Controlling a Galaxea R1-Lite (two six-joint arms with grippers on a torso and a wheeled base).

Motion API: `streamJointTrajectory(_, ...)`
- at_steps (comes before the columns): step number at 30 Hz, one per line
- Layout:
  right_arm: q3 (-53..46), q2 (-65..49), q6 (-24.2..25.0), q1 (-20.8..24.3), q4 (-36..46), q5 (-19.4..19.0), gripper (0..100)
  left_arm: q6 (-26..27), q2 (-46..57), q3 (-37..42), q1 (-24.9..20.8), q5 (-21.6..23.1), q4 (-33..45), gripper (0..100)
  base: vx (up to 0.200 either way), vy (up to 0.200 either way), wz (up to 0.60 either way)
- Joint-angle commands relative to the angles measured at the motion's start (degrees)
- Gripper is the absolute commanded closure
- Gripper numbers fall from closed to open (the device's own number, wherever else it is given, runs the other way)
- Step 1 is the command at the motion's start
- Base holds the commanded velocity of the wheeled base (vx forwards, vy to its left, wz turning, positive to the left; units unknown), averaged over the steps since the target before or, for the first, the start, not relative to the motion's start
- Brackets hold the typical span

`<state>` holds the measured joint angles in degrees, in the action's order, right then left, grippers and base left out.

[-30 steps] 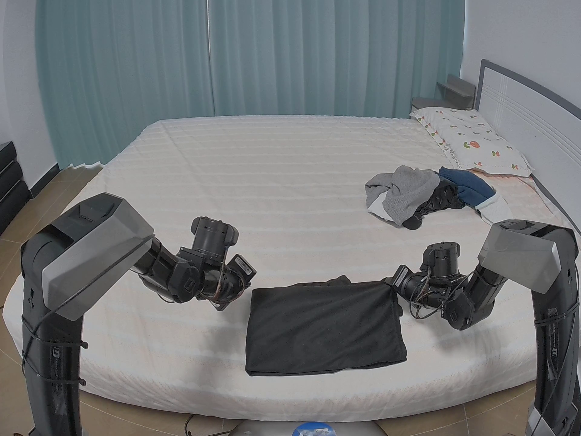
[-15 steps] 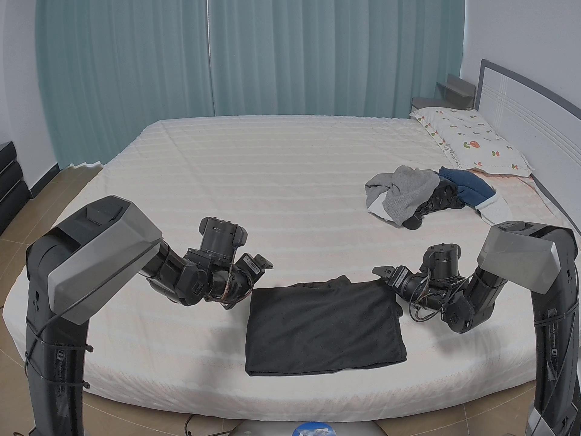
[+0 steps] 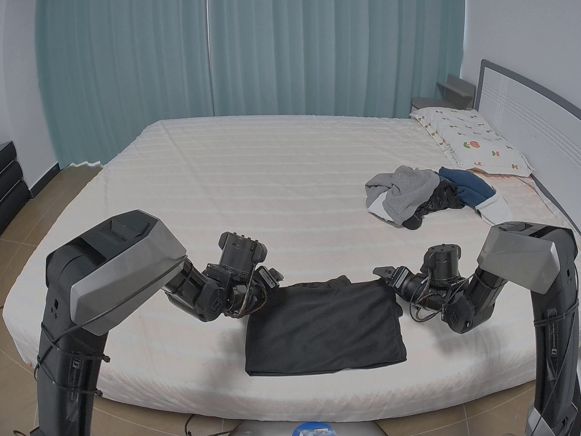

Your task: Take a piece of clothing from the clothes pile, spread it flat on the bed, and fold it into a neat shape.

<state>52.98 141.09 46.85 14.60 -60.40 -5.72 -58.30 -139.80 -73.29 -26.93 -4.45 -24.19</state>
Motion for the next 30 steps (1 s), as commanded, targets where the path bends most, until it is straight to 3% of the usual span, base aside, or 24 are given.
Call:
streamJointTrajectory(1,0.02,-0.12,0.0,0.07,-0.06,0.0,0,-0.15,-0.74,0.16,-0.14,-2.05,-0.16,100,0.0,0.0,0.0)
streamJointTrajectory(4,-0.07,-0.21,0.7,-0.01,-0.06,0.0,0,-0.5,-0.91,0.52,-0.23,-5.75,-0.16,100,0.0,0.0,0.0)
streamJointTrajectory(9,-0.42,-0.47,1.49,0.25,-0.06,0.0,0,-0.5,-1.09,0.6,0.03,-6.45,-0.16,100,0.0,0.0,0.0)
streamJointTrajectory(10,-0.42,-0.47,1.49,0.25,-0.06,-0.08,100,-0.5,-1.09,0.52,0.12,-6.62,-0.16,100,0.0,0.0,0.0)
streamJointTrajectory(30,0.28,-0.64,2.72,-0.19,-0.15,-0.08,100,-0.77,-1.26,0.43,0.91,-7.77,-0.07,100,0.0,0.0,0.0)
